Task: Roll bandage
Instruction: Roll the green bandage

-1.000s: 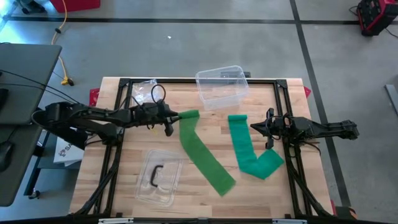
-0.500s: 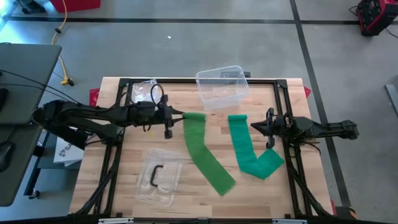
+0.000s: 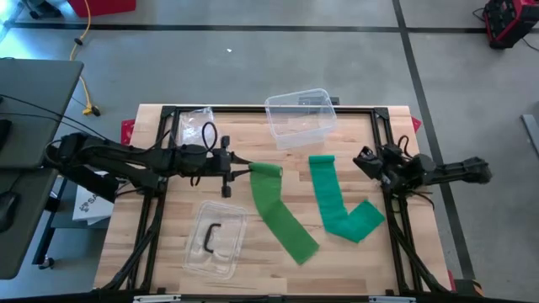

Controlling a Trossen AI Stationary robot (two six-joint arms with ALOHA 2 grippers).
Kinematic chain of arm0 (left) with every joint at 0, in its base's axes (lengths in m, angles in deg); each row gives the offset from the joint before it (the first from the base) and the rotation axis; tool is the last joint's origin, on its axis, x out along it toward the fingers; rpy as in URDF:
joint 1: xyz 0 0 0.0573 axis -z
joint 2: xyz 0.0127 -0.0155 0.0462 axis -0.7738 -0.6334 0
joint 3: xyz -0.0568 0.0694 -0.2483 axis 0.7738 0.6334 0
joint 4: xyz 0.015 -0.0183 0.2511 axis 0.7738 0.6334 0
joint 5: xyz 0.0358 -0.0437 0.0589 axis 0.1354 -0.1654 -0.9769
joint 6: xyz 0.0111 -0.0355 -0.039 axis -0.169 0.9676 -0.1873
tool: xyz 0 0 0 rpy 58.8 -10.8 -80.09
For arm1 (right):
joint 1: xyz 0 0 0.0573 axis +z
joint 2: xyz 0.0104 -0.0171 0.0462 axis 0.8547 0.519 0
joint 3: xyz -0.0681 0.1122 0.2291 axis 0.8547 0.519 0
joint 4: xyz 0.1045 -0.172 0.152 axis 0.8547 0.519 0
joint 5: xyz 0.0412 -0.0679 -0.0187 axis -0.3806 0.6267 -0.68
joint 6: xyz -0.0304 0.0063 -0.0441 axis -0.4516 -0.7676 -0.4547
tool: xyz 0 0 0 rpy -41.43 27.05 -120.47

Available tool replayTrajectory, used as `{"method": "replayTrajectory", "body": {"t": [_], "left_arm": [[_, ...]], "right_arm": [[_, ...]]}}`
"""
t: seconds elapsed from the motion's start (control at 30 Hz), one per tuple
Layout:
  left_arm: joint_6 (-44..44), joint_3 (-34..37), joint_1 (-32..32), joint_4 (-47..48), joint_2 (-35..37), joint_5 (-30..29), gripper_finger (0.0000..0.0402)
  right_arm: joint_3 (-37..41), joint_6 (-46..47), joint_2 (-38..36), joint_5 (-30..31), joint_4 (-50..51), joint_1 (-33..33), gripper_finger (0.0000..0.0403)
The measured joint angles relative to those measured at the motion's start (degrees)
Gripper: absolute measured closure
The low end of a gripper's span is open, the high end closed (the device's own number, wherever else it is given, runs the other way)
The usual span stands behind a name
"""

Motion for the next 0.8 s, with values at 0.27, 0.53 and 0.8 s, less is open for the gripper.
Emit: {"method": "replayTrajectory", "body": {"t": [0.27, 0.53, 0.8], "left_arm": [[0.49, 0.00, 3.98, -1.59, -0.01, -6.09, 0.0323], [1.94, 0.00, 4.46, -2.58, -0.01, -7.63, 0.0323], [3.53, 0.00, 5.63, -2.47, -0.04, -7.13, 0.0323]], "right_arm": [[-12.99, -14.39, 27.34, -0.77, -1.75, 6.15, 0.0403], [-32.18, -27.19, 45.50, -3.44, 14.68, 3.73, 0.0400], [-51.10, -32.43, 55.07, -2.09, 35.20, 1.33, 0.0310]]}}
